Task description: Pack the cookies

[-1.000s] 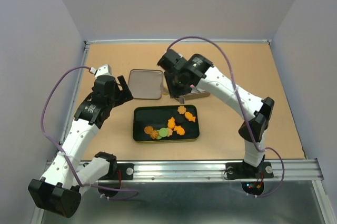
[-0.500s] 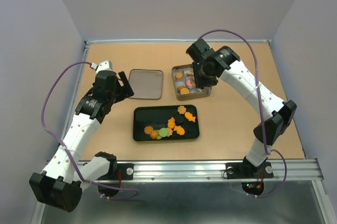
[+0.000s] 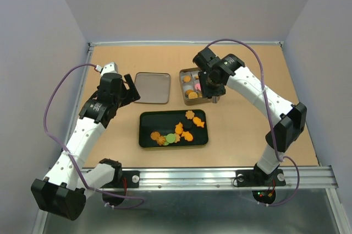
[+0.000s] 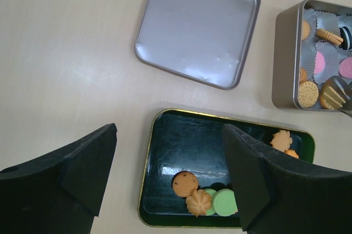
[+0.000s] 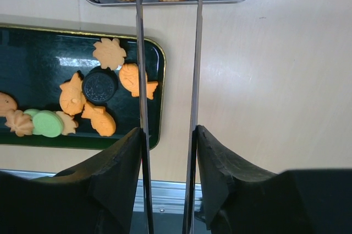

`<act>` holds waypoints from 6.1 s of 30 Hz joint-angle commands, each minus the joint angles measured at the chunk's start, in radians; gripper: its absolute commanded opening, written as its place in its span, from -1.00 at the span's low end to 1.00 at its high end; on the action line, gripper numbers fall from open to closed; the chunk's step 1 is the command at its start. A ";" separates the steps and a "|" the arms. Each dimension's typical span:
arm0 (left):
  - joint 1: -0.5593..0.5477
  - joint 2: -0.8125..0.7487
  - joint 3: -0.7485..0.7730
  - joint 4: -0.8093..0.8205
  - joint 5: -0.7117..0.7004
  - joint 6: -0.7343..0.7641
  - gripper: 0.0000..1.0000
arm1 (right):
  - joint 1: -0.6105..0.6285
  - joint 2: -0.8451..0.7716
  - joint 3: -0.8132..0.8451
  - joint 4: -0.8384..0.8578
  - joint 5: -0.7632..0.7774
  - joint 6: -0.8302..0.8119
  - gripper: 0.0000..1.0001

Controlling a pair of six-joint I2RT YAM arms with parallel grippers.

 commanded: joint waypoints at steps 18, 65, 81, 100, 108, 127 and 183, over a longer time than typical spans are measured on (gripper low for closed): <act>-0.004 0.002 0.040 0.026 -0.013 0.013 0.76 | 0.003 -0.015 0.238 -0.065 0.000 -0.028 0.10; -0.002 -0.061 -0.004 -0.002 0.022 0.042 0.76 | 0.352 -0.248 -0.254 0.043 -0.156 0.297 0.09; -0.004 -0.058 0.007 -0.016 0.007 0.080 0.76 | 0.352 -0.222 -0.303 0.055 -0.146 0.325 0.09; -0.002 -0.010 0.039 -0.011 -0.012 0.117 0.76 | 0.352 -0.161 -0.317 0.101 -0.152 0.332 0.09; -0.004 -0.001 0.037 0.000 -0.010 0.111 0.76 | 0.352 -0.174 -0.325 0.101 -0.176 0.329 -0.09; -0.002 -0.018 0.016 0.016 0.008 0.072 0.76 | 0.352 -0.069 0.054 -0.036 -0.066 0.274 -0.39; -0.002 0.091 0.106 0.024 -0.004 0.089 0.76 | -0.104 -0.084 0.053 -0.011 0.080 0.041 0.04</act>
